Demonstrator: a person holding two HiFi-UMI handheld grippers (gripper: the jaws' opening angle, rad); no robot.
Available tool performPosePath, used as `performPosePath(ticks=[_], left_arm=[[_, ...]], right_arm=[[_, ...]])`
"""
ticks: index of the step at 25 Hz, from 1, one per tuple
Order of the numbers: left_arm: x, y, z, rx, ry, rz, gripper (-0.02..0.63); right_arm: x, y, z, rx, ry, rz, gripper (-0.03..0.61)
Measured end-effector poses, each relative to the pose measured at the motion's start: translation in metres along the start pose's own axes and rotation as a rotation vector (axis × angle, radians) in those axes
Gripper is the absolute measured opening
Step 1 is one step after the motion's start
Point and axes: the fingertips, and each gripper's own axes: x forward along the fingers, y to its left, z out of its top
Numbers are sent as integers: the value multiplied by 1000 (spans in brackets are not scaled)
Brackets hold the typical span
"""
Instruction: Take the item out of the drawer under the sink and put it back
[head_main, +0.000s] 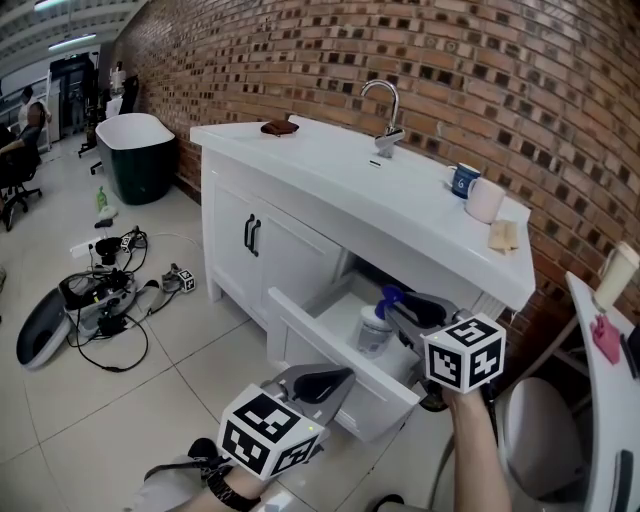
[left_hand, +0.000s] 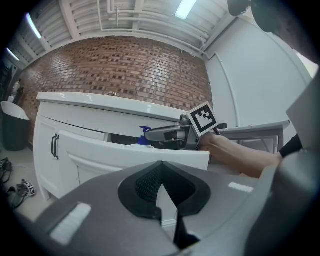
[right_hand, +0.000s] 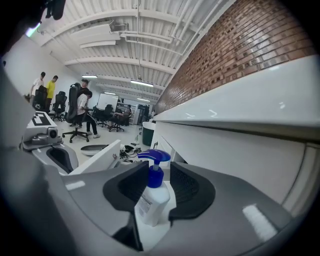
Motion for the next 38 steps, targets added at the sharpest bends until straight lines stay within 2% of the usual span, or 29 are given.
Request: performPosePath(ticks=[5, 10, 16, 23, 31, 38], left_arm=[[-1, 1, -1, 1, 2, -2, 18], [-3, 2, 2, 3, -3, -1, 18], [-1, -3, 3, 8, -4, -12, 18], [1, -7, 1, 15, 3, -18, 18], [3, -8, 2, 21, 5, -19, 18], [3, -14, -1, 35, 12, -37, 18]], right_arm=[[-5, 0, -2, -17, 12, -7, 135], [-5, 9, -15, -54, 59, 37, 143], [-13, 4, -36, -35, 94, 30, 143], [-27, 2, -37, -57, 63, 13, 143], [-31, 10, -44, -70, 41, 58, 143], [-38, 7, -52, -24, 6, 36, 133]])
